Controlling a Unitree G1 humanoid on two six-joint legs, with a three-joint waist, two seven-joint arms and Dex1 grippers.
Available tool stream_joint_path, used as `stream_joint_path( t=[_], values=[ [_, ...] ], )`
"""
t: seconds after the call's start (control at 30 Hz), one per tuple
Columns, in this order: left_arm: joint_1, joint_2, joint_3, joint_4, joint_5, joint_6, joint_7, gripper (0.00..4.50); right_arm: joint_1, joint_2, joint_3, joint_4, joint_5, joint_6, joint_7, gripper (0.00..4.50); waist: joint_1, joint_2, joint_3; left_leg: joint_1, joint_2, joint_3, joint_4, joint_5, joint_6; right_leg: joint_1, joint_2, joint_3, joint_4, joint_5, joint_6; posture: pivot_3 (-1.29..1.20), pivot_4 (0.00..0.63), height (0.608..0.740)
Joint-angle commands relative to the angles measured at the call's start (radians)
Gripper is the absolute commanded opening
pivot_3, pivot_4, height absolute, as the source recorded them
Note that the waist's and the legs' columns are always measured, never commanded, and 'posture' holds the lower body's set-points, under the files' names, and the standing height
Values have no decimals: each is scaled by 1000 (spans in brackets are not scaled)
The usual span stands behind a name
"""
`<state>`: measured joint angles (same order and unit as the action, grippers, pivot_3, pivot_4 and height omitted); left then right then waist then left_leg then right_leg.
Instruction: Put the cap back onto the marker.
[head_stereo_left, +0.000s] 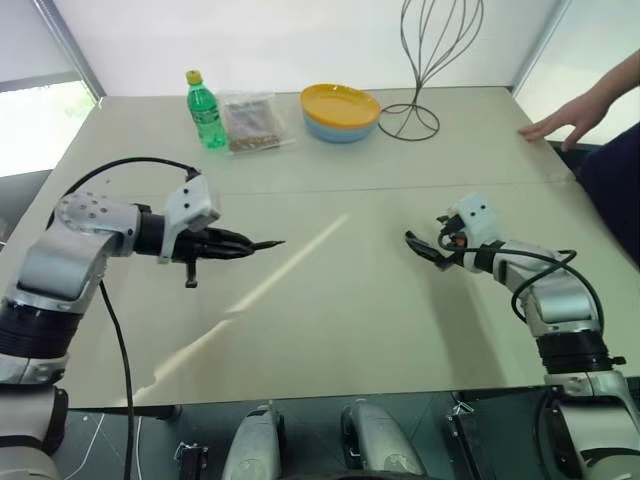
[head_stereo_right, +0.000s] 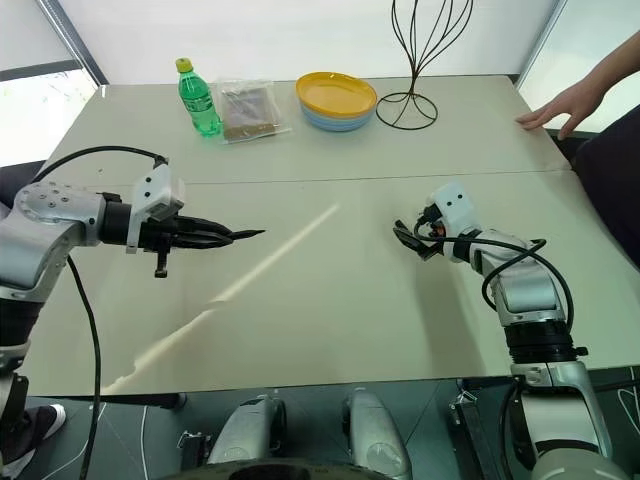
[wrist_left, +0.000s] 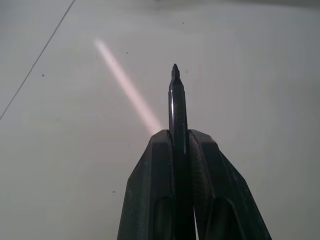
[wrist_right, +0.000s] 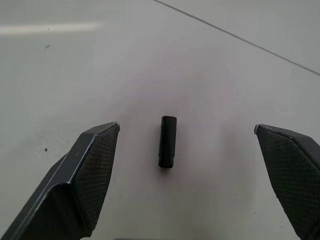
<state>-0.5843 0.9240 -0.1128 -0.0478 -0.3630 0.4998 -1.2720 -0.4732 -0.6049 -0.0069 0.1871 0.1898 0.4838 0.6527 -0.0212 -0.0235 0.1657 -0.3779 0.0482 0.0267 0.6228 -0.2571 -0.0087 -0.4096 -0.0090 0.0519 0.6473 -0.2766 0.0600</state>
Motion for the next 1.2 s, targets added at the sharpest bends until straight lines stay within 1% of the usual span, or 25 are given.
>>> stream_joint_path(
  t=[0.03,0.47,0.53,0.57,0.67,0.8,0.9,1.03,1.1,1.2],
  values=[
    [-6,1,15,1,16,-34,-3,58,-37,11,6,33,-26,-47,-4,4500,1,0,0,0,0,0,0,0,0,0,0,0,0,0,0,0,150,740],
    [44,-1,52,-40,-2,-14,37,58,-66,39,33,173,-61,-107,37,4500,-1,0,0,1,0,0,0,0,0,0,0,0,1,0,1,0,150,740],
    [48,-2,53,-42,-2,-14,44,0,-71,47,35,193,-64,-114,38,3964,-2,0,0,1,0,0,0,0,0,1,0,0,1,0,1,0,150,740],
    [49,-2,53,-43,-2,-15,47,0,-72,51,37,200,-65,-115,41,3600,-2,0,0,2,0,0,0,0,0,1,0,0,1,0,1,0,150,740],
    [49,-3,53,-45,-3,-14,53,0,-72,59,42,215,-68,-121,52,2198,-1,0,0,2,0,0,1,0,0,1,0,0,1,0,1,0,150,740],
    [50,2,57,-44,-3,-17,58,0,-67,61,44,220,-74,-127,58,49,0,0,0,2,0,0,3,0,0,2,0,0,1,0,1,0,150,740],
    [47,6,58,-36,0,-21,55,0,-61,58,43,216,-75,-129,63,17,1,0,0,2,0,0,3,0,0,3,0,0,1,0,1,0,150,740],
    [27,2,53,-1,12,-38,47,0,-77,29,45,204,-93,-182,85,17,1,0,0,2,0,0,4,0,0,3,0,0,1,0,1,0,150,740],
    [7,-5,46,25,19,-55,42,0,-100,4,52,189,-98,-218,126,17,2,0,0,1,0,0,4,0,0,3,0,0,1,0,1,0,150,740],
    [-40,-24,25,75,37,-96,22,0,-158,-30,65,144,-73,-244,237,17,3,0,0,1,0,0,4,0,0,2,0,0,1,0,1,0,150,740]
  ],
)
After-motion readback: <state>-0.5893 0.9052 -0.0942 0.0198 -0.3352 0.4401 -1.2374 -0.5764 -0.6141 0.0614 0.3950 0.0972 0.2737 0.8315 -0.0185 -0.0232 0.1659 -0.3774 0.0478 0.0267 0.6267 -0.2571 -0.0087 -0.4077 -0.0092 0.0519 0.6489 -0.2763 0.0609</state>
